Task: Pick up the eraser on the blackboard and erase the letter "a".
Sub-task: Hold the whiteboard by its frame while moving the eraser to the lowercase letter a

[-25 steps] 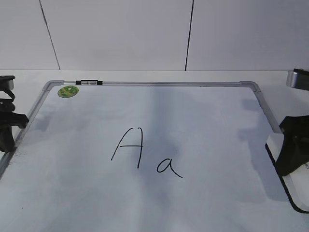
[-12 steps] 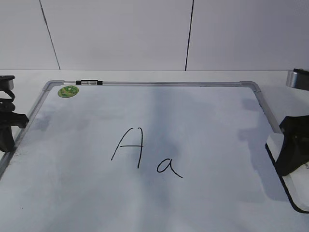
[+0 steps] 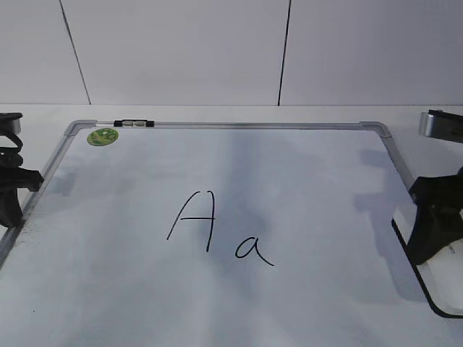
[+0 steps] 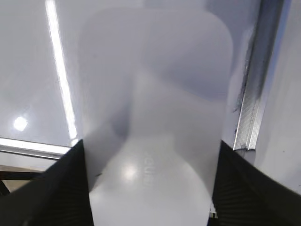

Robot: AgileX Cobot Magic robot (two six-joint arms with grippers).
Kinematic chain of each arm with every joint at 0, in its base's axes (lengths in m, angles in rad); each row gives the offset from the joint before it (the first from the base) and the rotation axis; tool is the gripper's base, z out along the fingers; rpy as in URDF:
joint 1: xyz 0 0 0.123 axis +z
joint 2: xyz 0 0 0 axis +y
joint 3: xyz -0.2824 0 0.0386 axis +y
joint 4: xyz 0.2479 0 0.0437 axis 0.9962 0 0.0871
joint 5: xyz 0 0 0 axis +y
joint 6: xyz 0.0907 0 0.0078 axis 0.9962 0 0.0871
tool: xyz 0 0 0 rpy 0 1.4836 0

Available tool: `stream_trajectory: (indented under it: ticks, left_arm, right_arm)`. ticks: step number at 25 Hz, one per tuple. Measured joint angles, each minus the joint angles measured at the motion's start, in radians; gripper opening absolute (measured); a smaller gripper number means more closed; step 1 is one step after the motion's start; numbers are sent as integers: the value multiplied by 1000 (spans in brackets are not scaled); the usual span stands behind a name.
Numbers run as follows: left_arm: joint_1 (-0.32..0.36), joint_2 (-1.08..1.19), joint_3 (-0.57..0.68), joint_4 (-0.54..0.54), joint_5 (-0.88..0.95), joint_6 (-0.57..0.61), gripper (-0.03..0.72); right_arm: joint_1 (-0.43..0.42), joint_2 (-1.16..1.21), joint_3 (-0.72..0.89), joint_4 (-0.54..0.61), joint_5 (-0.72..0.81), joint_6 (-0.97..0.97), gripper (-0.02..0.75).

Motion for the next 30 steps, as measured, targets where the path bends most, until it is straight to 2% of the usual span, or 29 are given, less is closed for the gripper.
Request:
stream_trajectory:
  ticks: [6, 14, 19, 25, 30]
  left_arm:
    - [0, 0, 0, 0, 0, 0, 11]
    - [0, 0, 0, 0, 0, 0, 11]
    - [0, 0, 0, -3, 0, 0, 11]
    - [0, 0, 0, -4, 0, 0, 11]
    - [0, 0, 0, -4, 0, 0, 11]
  right_arm:
    - [11, 74, -96, -2, 0, -3, 560]
    - [200, 191, -295, -131, 0, 42, 560]
    - [314, 254, -383, -170, 0, 65, 560]
    - [388, 345, -395, -171, 0, 68, 560]
    - [404, 394, -406, -167, 0, 68, 560]
